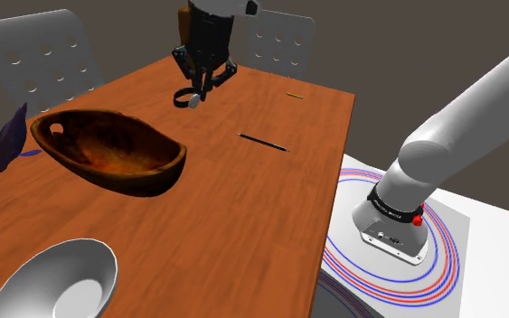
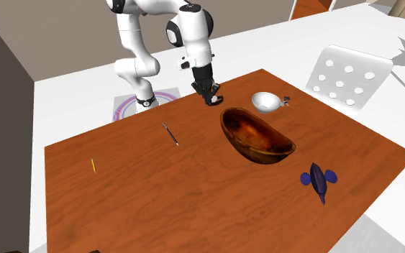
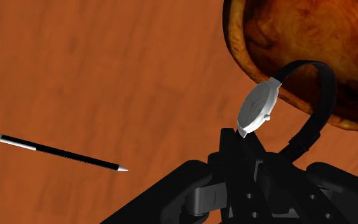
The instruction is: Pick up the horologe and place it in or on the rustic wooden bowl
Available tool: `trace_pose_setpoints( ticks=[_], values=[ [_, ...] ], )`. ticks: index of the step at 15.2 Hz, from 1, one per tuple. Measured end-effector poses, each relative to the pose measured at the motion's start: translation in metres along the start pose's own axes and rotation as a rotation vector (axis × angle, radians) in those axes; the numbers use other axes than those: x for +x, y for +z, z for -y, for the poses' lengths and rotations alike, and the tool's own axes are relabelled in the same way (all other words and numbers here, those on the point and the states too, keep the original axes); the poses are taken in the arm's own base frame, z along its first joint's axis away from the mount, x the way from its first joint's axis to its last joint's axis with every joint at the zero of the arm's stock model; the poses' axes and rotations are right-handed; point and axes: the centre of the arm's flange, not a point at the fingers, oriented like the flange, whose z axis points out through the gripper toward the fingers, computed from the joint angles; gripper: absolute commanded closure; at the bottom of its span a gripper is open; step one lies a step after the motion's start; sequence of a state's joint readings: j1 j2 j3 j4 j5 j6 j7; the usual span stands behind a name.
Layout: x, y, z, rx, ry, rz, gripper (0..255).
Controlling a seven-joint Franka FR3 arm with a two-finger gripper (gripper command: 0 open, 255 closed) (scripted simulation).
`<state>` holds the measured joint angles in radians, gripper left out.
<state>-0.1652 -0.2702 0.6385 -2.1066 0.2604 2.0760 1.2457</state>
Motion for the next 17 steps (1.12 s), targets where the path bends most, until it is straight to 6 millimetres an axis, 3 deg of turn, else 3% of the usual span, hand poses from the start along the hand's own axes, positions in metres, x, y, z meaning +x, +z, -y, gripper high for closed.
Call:
trace_pose_setpoints(
  ticks=[3,14,17],
  values=[
    [-0.003,0.001,0.025,-0.002,-0.002,0.000,255],
    [-0.029,0.023,0.168,0.001,-0.003,0.004,255],
    [-0.028,0.039,0.176,-0.001,0.000,0.001,255]
  ],
)
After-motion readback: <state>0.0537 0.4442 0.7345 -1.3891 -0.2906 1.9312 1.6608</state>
